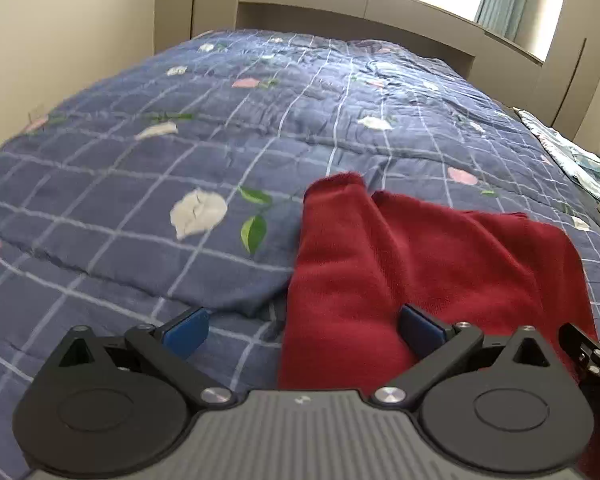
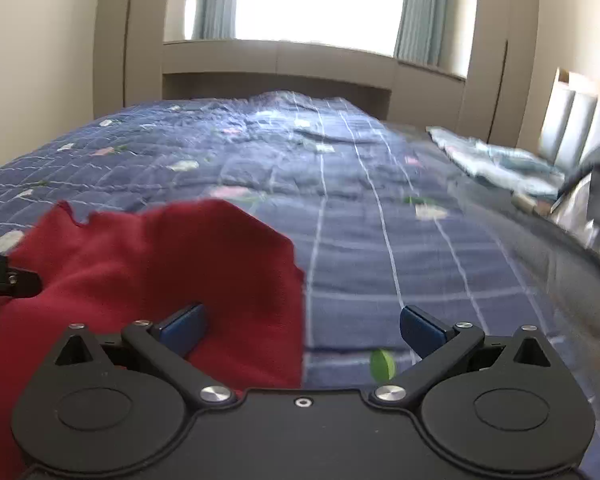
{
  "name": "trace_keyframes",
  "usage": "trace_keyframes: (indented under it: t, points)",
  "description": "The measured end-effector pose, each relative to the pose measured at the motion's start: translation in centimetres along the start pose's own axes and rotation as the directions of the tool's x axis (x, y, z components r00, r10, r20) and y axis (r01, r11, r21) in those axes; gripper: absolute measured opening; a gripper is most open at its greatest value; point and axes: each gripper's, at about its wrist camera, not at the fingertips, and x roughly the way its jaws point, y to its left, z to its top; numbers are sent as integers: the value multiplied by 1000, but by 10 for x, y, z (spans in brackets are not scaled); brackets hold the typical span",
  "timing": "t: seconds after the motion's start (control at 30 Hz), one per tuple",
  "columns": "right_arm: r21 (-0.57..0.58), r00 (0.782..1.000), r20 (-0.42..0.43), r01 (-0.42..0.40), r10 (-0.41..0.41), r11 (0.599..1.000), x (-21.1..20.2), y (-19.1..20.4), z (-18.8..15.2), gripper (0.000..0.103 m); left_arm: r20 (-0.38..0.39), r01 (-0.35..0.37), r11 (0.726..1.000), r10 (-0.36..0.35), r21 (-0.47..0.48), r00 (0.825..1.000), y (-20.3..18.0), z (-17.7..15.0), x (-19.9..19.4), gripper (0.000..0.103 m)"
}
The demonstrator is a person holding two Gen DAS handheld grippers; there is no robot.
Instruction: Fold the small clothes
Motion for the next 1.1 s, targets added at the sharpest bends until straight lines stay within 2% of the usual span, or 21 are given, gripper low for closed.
trace_keyframes:
  t: [0.1,0.2,1.1]
  points:
    - [107,998,-22,-51,53,993,12,-18,-11,102,7,-2,1000,2,12,1000,-1,-4,5,103]
    - [159,995,-29,-85,91,984,19,-26,-15,102,36,-18,999,17,35,999,-5,-9,6,103]
    - [164,996,-11,-91,94,982,15,-26,-18,103,51,-12,1000,10,23,999,-3,-10,6,103]
